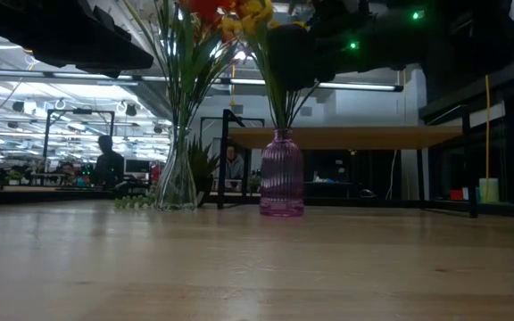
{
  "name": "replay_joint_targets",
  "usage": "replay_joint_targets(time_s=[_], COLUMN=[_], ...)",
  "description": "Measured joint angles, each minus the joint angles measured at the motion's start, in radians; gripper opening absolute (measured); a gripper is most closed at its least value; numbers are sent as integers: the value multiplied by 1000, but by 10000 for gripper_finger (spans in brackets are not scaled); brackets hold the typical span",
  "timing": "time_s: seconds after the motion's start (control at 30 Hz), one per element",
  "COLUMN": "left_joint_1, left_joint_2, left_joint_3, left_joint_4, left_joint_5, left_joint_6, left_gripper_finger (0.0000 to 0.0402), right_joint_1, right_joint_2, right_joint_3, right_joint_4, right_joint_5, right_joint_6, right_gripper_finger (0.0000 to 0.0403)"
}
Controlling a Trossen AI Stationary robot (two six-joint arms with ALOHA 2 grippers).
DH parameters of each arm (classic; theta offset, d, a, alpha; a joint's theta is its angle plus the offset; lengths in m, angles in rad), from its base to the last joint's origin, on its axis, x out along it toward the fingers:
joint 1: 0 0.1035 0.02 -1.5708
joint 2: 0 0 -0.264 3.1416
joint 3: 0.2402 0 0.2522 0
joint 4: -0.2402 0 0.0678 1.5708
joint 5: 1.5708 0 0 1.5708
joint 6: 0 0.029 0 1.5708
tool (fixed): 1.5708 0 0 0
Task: Pick and place flowers into a vace then onto a shelf
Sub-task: Put the light yellow flower into the violet vase
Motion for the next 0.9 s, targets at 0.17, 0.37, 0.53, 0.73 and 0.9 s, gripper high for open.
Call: replay_joint_targets(time_s=[0.17,0.37,0.53,0.73,0.9], left_joint_1=[0,0,0,0,0], left_joint_2=[0,0,0,0,0], left_joint_3=[0,0,0,0,0], left_joint_4=[0,0,0,0,0], left_joint_5=[0,0,0,0,1], left_joint_6=[-1,-8,-8,-9,-18], left_gripper_finger=[5,2,5,1,5], right_joint_1=[12,47,80,86,88], right_joint_2=[0,0,0,0,0], right_joint_3=[0,0,0,0,0], right_joint_4=[32,72,74,73,97], right_joint_5=[1,102,104,112,113], right_joint_6=[-41,-97,-103,-107,-115], right_gripper_finger=[80,132,151,154,154])
